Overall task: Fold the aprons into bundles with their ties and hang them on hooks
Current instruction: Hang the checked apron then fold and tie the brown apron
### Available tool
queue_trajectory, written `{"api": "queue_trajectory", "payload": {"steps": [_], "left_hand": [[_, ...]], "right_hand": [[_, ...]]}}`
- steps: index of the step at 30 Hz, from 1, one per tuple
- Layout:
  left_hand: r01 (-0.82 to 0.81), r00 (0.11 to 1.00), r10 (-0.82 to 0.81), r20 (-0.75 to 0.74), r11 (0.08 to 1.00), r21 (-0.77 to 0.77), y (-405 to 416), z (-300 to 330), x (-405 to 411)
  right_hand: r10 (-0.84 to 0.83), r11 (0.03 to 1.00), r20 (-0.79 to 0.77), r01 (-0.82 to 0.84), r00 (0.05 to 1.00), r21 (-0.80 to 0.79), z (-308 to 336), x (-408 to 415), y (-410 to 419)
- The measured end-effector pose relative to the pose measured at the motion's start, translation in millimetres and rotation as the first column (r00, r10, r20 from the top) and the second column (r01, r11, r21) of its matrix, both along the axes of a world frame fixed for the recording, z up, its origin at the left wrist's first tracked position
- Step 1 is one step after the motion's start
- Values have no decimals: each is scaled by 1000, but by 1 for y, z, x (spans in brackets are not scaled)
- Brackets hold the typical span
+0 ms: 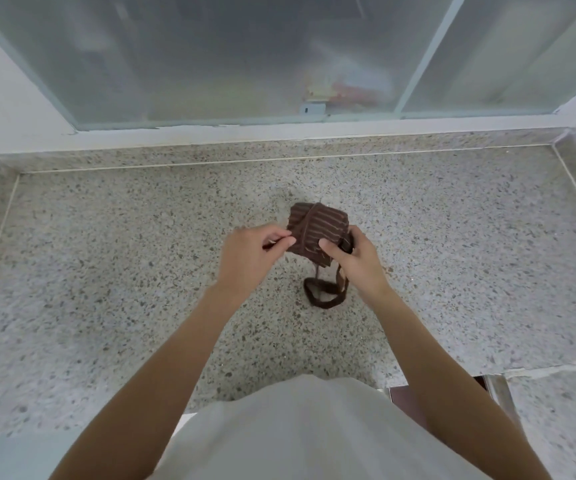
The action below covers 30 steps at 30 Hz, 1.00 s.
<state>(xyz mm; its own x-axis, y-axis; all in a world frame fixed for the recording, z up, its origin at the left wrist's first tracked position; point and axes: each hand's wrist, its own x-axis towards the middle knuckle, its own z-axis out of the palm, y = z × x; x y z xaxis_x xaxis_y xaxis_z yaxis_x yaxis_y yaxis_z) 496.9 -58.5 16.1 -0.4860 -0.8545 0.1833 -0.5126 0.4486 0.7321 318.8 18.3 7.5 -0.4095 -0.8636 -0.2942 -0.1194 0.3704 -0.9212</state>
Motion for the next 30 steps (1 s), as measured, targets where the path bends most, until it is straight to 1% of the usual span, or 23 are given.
{"api": "queue_trajectory", "payload": {"steps": [1, 2, 3, 5, 7, 9, 13, 16, 18, 19, 20, 21, 22, 23, 24, 25, 26, 27, 28, 29, 30], "left_hand": [[-35, 998, 37, -54, 999, 41, 3, -5, 3], [-65, 994, 70, -84, 996, 68, 6, -11, 6], [-95, 990, 104, -99, 991, 91, 6, -16, 7], [-156, 978, 176, -114, 974, 167, 3, -28, 9], [-203, 970, 228, -86, 951, 234, -5, -42, 8], [-236, 963, 264, -57, 924, 301, -14, -55, 4], [-252, 954, 298, -43, 868, 429, -33, -76, -8], [-256, 957, 289, 5, 839, 481, -47, -91, -17], [-260, 957, 290, 16, 829, 495, -52, -99, -23], [-264, 957, 290, 22, 835, 483, -53, -101, -25], [-272, 956, 293, 31, 836, 477, -58, -105, -31], [-276, 956, 289, 44, 844, 459, -60, -107, -35], [-266, 962, 268, 59, 859, 438, -62, -108, -39], [-247, 969, 237, 75, 881, 403, -62, -110, -44], [-216, 976, 198, 88, 910, 353, -61, -111, -49], [-183, 982, 161, 97, 939, 291, -59, -113, -53], [-155, 986, 135, 100, 960, 232, -59, -115, -57], [-130, 988, 111, 108, 975, 179, -58, -118, -59], [-105, 988, 89, 125, 986, 131, -56, -120, -61], [-86, 987, 73, 142, 992, 87, -56, -122, -62], [-71, 987, 62, 150, 996, 56, -56, -124, -61]], "right_hand": [[-40, 999, 153, 39, 987, 8, 0, 6, -5], [-48, 999, 242, 45, 969, 17, -2, 12, -8], [-41, 999, 288, 34, 957, 27, -6, 18, -14], [-47, 998, 320, 35, 946, 44, -16, 26, -23], [-72, 997, 342, 60, 937, 45, -29, 29, -35], [-84, 997, 406, 76, 910, 34, -39, 29, -45], [-148, 989, 466, 127, 872, 77, -61, 24, -63], [-190, 980, 447, 141, 874, 141, -81, 20, -75], [-179, 975, 379, 114, 908, 189, -89, 16, -80], [-152, 975, 314, 89, 937, 204, -92, 15, -80], [-109, 969, 212, 56, 971, 241, -96, 9, -84], [-56, 956, 74, 33, 996, 292, -100, 6, -86], [19, 935, -100, 18, 995, 354, -103, 1, -86], [94, 917, -290, 31, 952, 399, -107, -5, -84], [138, 914, -455, 65, 880, 401, -106, -9, -81], [131, 937, -573, 88, 809, 337, -103, -13, -78], [89, 974, -633, 66, 769, 217, -98, -15, -78], [56, 997, -657, -6, 752, 78, -92, -17, -79], [67, 994, -663, -108, 746, -21, -84, -17, -82], [124, 972, -665, -226, 736, -69, -82, -19, -86], [210, 938, -681, -341, 701, -62, -78, -19, -92]]}}
